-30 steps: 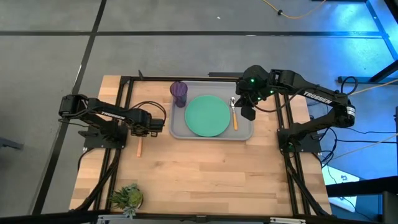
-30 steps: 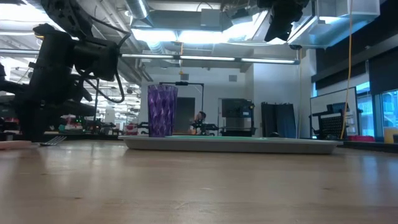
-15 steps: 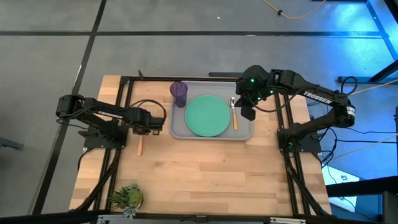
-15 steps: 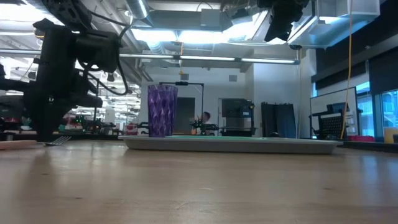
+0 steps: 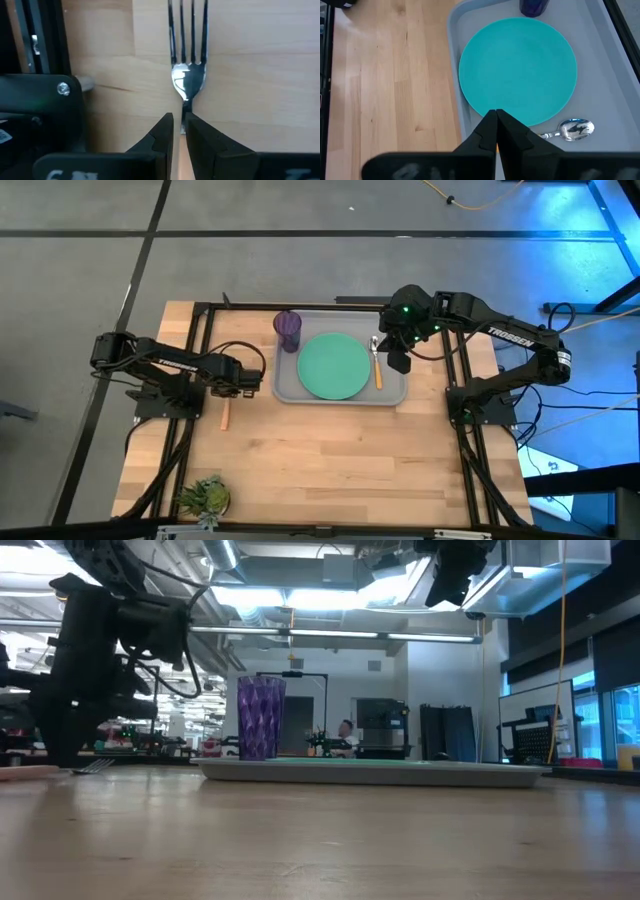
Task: Pick and place plate/cup/fork/spoon on tray
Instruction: Put the yellow fork on the gray tray to the right of the yellow spoon
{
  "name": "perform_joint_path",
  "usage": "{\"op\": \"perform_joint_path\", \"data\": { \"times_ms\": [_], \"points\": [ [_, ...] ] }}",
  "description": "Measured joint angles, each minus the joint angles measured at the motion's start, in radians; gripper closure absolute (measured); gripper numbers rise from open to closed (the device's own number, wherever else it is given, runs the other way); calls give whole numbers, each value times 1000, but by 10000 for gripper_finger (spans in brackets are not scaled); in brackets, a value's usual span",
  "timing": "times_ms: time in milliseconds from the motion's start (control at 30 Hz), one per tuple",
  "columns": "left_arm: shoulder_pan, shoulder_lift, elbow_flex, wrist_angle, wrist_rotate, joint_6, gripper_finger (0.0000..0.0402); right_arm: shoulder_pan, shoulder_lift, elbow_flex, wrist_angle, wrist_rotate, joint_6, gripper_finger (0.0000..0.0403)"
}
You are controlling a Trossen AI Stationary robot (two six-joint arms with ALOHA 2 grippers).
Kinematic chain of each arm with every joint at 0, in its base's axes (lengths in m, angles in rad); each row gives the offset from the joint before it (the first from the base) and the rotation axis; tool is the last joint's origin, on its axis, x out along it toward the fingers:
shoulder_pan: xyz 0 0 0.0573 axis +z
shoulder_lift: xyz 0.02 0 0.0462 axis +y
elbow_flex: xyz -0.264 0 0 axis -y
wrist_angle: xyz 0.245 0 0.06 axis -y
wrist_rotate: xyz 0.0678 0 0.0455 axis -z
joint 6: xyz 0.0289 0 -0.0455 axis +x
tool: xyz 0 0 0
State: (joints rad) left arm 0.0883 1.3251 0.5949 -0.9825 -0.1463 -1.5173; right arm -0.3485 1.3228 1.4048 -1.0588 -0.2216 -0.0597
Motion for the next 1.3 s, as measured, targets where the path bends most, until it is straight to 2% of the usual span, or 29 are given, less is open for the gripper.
{"op": "perform_joint_path", "data": {
  "times_ms": [1300],
  "points": [
    [0, 6, -29, 41, -9, 5, 358, 0, 0, 0, 0, 0, 5, 391]
  ]
}}
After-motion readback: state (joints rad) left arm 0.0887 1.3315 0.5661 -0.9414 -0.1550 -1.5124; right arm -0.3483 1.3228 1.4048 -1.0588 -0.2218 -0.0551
